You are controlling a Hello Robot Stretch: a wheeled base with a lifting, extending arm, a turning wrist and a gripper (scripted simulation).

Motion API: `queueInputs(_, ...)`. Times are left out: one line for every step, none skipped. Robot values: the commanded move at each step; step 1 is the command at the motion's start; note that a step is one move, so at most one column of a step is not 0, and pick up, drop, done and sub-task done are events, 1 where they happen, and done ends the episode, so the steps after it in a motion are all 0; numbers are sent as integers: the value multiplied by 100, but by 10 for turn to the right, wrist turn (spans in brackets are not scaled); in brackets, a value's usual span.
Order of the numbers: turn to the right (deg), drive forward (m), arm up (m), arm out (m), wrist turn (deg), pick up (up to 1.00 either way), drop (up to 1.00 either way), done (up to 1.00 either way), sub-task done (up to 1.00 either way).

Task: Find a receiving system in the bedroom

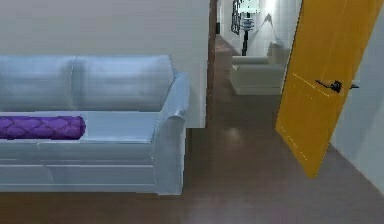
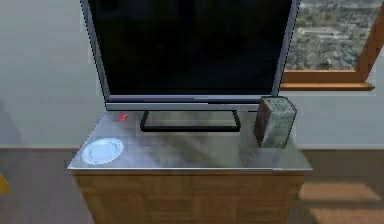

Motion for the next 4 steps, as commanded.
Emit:
queueInputs(-450, 0, 0, 0, 0, 0, 0, 0, 0)
queueInputs(-120, 0, 0, 0, 0, 0, 0, 0, 0)
queueInputs(0, 45, 0, 0, 0, 0, 0, 0, 0)
queueInputs(-270, 0, 0, 0, 0, 0, 0, 0, 0)
